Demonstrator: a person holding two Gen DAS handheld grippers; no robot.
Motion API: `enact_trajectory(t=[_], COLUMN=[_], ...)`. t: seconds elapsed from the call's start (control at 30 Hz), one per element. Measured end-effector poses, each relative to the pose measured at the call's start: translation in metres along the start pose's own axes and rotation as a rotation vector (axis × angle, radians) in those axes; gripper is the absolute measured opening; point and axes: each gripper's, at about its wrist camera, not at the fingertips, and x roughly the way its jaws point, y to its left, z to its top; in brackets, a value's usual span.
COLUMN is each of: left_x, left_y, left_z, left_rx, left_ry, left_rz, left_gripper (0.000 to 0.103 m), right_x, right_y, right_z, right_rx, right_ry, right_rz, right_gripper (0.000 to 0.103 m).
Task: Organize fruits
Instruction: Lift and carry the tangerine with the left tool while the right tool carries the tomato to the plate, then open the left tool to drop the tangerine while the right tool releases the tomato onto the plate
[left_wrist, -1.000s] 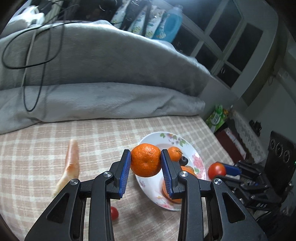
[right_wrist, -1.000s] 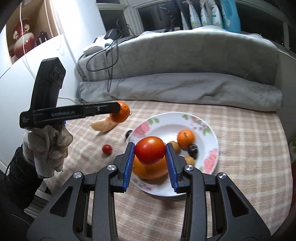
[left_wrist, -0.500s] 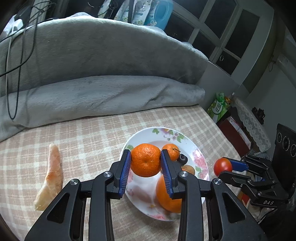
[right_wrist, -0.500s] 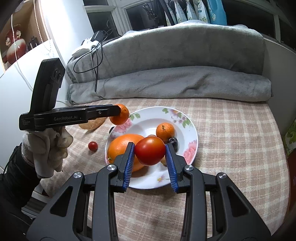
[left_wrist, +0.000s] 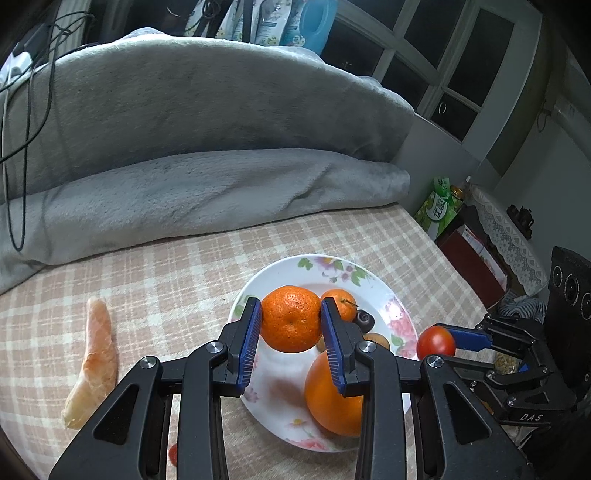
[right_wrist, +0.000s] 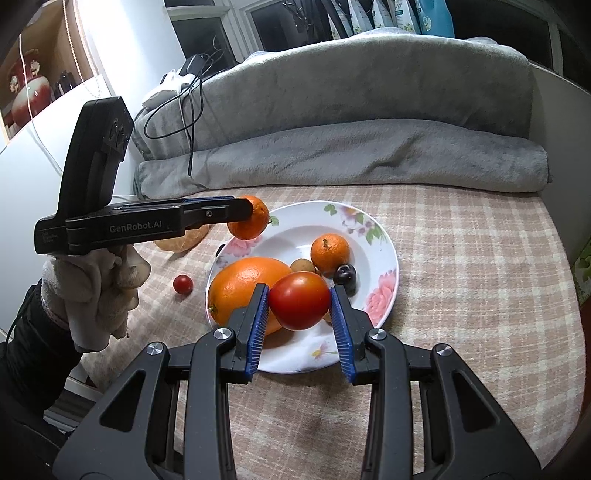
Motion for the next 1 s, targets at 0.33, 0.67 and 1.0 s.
enact_trajectory(t=[0.33, 0.67, 1.0], left_x=[-0.001, -0.007, -0.017], left_y=[-0.002, -0.004, -0.007], left_z=[0.001, 0.006, 0.007], left_rx=[0.008, 0.011, 0.026], left_ry=[-0.005, -0.025, -0.052], left_rz=[0.0, 0.001, 0.008], left_gripper=[0.032, 0.033, 0.052], right_x=[0.003, 0.004, -0.007], right_y=[0.002, 0.003, 0.008], right_z=[0.001, 0.001, 0.003], right_rx=[-0.005, -0.016, -0.033], right_ry=[0.004, 0.005, -0.037], right_rz=[-0.005, -0.014, -0.041], right_gripper=[0.035, 0.043, 0.075])
